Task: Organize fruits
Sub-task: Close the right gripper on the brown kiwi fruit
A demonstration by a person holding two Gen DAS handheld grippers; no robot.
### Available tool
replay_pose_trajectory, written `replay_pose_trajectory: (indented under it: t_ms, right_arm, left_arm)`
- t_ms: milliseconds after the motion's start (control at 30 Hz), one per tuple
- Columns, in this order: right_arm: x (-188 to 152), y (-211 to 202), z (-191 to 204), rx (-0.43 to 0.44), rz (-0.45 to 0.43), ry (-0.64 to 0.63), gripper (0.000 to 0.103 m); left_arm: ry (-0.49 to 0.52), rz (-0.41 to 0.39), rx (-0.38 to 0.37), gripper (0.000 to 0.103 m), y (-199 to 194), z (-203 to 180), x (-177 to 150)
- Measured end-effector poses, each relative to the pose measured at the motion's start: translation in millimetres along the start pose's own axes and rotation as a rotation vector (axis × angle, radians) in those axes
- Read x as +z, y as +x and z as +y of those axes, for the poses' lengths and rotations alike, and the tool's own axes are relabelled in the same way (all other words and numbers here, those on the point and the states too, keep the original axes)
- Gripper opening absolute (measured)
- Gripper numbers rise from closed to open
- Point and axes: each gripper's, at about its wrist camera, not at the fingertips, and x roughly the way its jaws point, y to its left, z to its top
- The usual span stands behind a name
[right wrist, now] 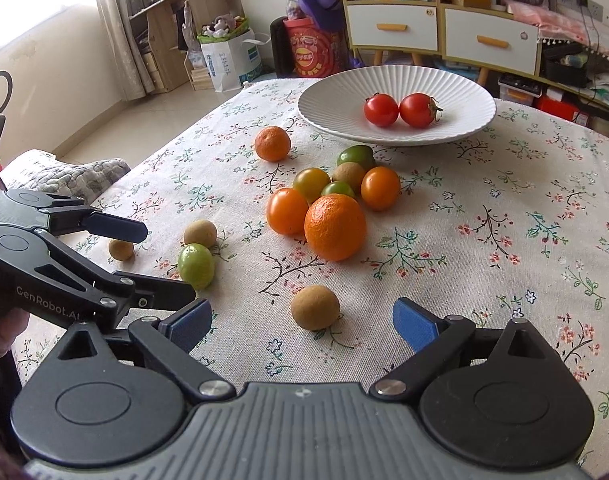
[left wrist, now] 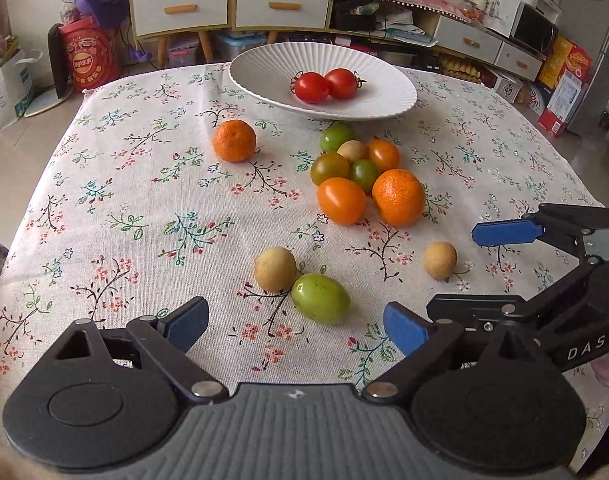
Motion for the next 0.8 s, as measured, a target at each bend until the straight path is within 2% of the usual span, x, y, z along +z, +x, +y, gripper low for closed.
replay_pose_trajectory:
  t_ms: [33,100,167,367,800]
  right_arm:
    - [0,1,-1,0.0,0.007,0.008,0.092]
    - [0,5,-1,-0.012,0.016,0.022,0.083]
    - [0,8,1,-0.041,0.01,0.018,0.079]
    - [1,8,3,-0.069,0.007,0.019,0.067]
    - [3,6,3,-0.086,0.003,0.037,0.041]
  left_arm:
    - [-0.002,-0.002,-0.004,0.084,0,1,0]
    - [-0.008,-0.008,-0.013,0.079,-1,2,2]
    - [-0.02,-0.02,-0.025,0.076,-2,5,4]
    - [-0.054,-0.041,-0.053,0.059,0,11,10]
    - [-0.118,-0.044,-0.04,0.021,11,28,20]
